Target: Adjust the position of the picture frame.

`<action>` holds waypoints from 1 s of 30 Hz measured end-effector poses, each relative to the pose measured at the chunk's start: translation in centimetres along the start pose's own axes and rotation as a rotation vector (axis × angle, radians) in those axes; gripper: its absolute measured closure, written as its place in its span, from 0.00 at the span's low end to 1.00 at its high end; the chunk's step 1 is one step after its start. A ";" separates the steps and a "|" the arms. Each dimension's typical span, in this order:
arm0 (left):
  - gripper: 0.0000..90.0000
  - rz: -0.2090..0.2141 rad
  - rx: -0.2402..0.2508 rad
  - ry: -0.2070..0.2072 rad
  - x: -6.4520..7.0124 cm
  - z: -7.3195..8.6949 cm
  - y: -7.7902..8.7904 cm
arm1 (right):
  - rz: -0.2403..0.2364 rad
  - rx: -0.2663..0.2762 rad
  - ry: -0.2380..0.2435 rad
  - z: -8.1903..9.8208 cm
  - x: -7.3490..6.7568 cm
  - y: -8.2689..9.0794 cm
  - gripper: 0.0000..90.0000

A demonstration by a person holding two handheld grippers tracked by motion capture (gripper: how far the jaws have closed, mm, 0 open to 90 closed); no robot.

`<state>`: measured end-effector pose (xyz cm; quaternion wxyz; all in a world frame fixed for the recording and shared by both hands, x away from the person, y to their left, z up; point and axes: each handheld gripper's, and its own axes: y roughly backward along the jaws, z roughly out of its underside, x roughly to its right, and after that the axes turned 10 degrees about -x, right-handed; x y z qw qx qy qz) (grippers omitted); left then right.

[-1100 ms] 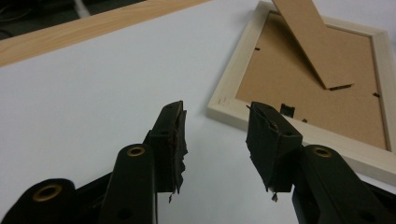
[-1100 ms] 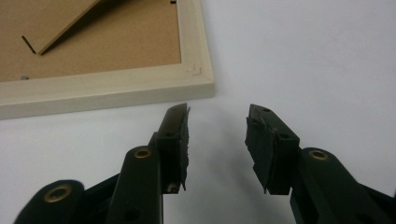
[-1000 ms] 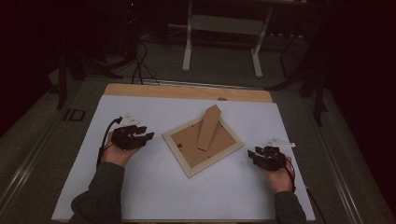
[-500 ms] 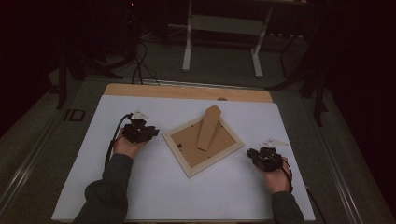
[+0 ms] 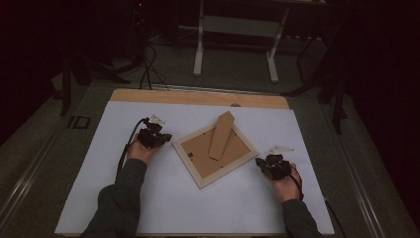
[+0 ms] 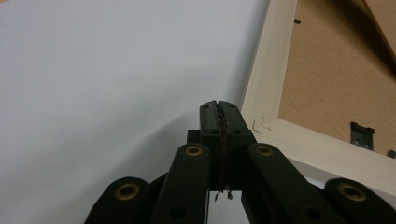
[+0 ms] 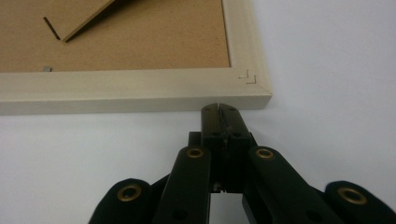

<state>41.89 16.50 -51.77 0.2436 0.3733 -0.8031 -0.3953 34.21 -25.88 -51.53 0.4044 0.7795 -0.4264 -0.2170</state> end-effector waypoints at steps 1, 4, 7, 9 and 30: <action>1.00 0.000 0.000 0.000 0.0 0.0 0.0 | 0.000 0.000 0.000 0.0 0.0 0.0 1.00; 1.00 -0.010 -0.018 -0.006 0.0 -0.1 -0.6 | -0.004 -0.009 -0.003 -0.1 0.0 -0.6 1.00; 1.00 0.006 -0.023 0.018 -0.5 -0.2 -1.1 | -0.008 -0.013 -0.006 -0.2 -0.1 -1.1 1.00; 1.00 0.006 -0.023 0.017 -0.5 -0.2 -1.2 | -0.008 -0.012 -0.006 -0.3 -0.1 -1.1 1.00; 1.00 -0.007 -0.047 -0.028 0.1 -0.5 -1.9 | -0.011 -0.027 -0.024 -0.5 0.9 -1.5 1.00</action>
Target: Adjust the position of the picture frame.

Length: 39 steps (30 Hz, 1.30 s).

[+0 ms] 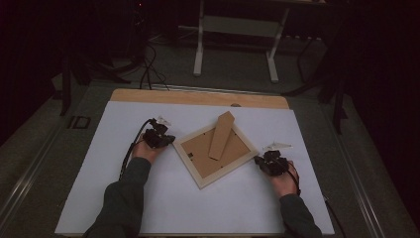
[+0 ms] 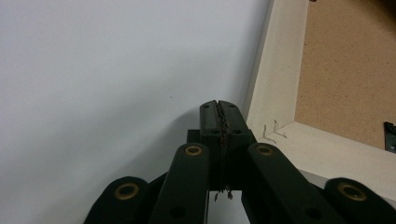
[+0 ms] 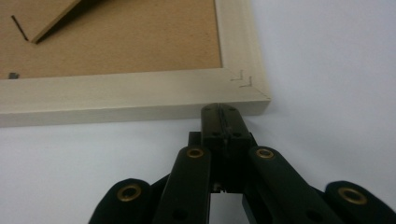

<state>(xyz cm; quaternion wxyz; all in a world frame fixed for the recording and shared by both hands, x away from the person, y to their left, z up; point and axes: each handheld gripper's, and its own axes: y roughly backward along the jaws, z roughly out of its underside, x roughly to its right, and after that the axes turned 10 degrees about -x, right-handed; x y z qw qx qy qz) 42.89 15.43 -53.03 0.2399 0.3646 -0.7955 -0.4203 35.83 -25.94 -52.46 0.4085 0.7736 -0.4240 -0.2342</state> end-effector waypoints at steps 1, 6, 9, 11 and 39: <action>1.00 -0.002 -0.001 -0.002 0.0 0.0 0.0 | 0.002 0.000 -0.002 0.0 0.1 0.0 1.00; 1.00 0.000 -0.003 -0.006 0.2 0.1 0.1 | 0.002 0.002 -0.025 -0.1 0.8 0.0 1.00; 1.00 -0.002 -0.002 -0.010 0.3 0.2 0.1 | 0.011 0.001 -0.036 -0.3 1.2 0.0 1.00; 1.00 0.002 0.000 -0.013 0.4 0.2 0.1 | 0.015 0.001 -0.050 -0.5 1.6 0.0 1.00; 1.00 0.053 0.039 0.004 1.8 2.2 0.7 | 0.015 0.004 -0.190 -1.5 4.1 -1.3 1.00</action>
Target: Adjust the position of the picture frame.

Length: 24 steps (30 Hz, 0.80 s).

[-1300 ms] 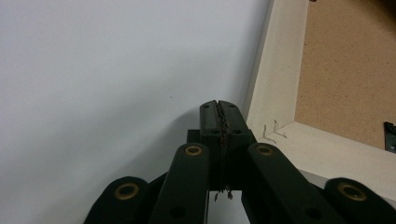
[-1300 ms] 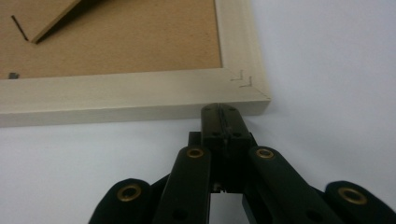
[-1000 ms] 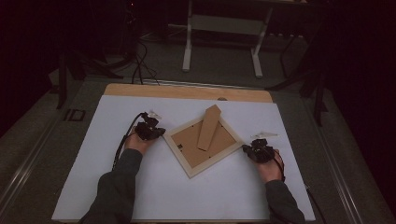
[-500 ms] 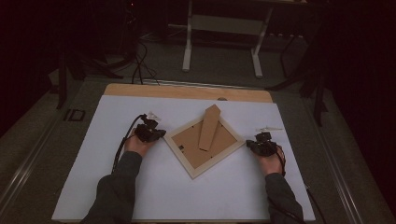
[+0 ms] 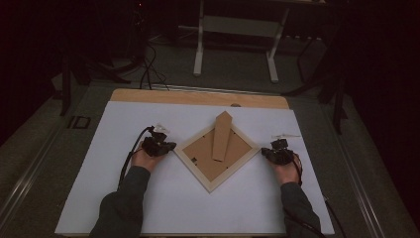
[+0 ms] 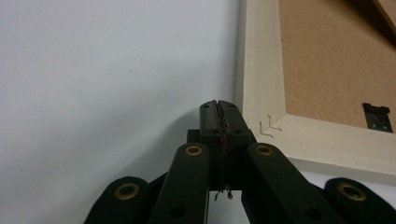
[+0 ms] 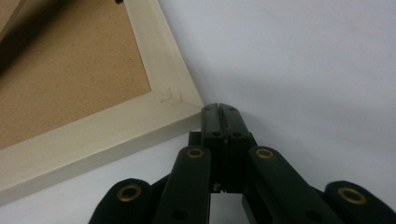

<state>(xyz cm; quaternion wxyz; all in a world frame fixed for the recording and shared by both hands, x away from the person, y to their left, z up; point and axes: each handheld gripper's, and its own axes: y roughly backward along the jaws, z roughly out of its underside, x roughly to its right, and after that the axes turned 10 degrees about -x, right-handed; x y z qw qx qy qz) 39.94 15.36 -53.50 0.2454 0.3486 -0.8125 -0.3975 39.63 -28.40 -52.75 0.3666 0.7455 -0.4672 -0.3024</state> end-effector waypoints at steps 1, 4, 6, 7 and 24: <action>1.00 0.000 -0.004 -0.004 0.1 0.1 0.1 | 0.001 -0.002 0.000 -0.1 0.0 0.0 1.00; 1.00 -0.010 -0.015 -0.012 0.6 0.1 0.2 | -0.005 -0.002 0.000 -0.2 0.1 -0.1 1.00; 1.00 -0.014 -0.025 -0.022 0.9 0.2 0.3 | -0.006 -0.004 0.000 -0.2 0.1 -0.1 1.00; 1.00 -0.015 -0.031 -0.031 1.2 0.2 0.3 | -0.011 -0.010 0.003 -0.2 0.1 -0.2 1.00; 1.00 0.007 -0.058 -0.070 5.4 1.3 0.6 | -0.018 -0.025 0.026 -1.1 -0.7 -0.8 1.00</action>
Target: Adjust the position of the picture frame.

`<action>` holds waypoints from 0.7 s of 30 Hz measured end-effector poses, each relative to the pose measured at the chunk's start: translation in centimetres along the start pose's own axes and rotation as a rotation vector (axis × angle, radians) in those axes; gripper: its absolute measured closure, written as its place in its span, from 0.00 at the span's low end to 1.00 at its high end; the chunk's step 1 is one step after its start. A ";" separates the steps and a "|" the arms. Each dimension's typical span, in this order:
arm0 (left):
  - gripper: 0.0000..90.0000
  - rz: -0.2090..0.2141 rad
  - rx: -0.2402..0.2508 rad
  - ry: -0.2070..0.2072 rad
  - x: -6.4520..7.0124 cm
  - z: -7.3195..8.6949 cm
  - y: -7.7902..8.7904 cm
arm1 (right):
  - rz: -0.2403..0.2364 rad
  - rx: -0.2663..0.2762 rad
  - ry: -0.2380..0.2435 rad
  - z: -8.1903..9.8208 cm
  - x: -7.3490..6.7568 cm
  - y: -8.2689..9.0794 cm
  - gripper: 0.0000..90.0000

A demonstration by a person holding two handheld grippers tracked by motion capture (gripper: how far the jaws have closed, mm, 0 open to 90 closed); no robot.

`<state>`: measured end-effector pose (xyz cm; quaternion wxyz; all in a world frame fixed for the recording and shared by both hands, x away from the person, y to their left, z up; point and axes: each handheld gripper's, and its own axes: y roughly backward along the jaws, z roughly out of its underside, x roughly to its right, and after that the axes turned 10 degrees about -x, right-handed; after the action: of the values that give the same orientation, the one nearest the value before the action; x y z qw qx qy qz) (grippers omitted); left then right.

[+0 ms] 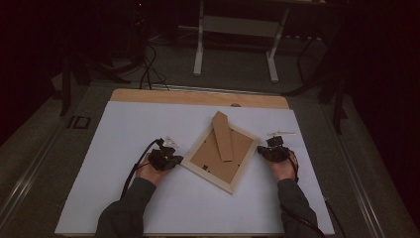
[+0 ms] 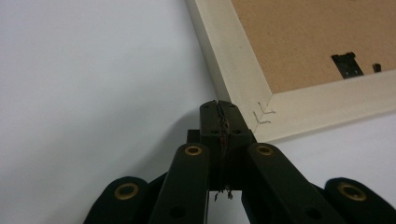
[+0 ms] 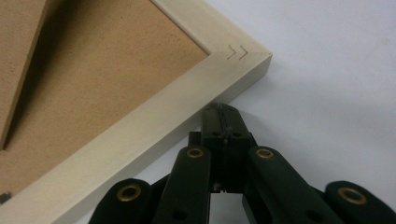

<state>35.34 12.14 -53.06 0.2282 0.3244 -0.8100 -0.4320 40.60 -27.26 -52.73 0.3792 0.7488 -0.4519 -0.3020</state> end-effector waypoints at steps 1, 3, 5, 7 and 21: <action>1.00 0.004 0.002 0.002 0.2 0.1 0.0 | 0.001 -0.001 -0.001 0.0 0.0 0.0 1.00; 1.00 0.011 0.003 0.007 0.7 0.3 0.0 | 0.003 -0.005 0.000 -0.1 -0.1 0.0 1.00; 1.00 0.017 0.001 0.012 1.1 0.4 0.1 | 0.004 -0.006 0.001 -0.2 -0.1 -0.1 1.00; 1.00 0.026 0.001 0.009 1.5 0.5 0.1 | 0.003 -0.007 0.001 -0.2 -0.1 -0.1 1.00; 1.00 0.108 -0.017 -0.029 5.3 0.7 -0.2 | 0.008 -0.026 0.006 -0.6 -0.3 -0.2 1.00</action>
<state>31.30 8.61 -53.12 0.2422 0.2722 -0.8259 -0.4303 41.04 -26.79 -52.51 0.3915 0.7428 -0.4498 -0.3043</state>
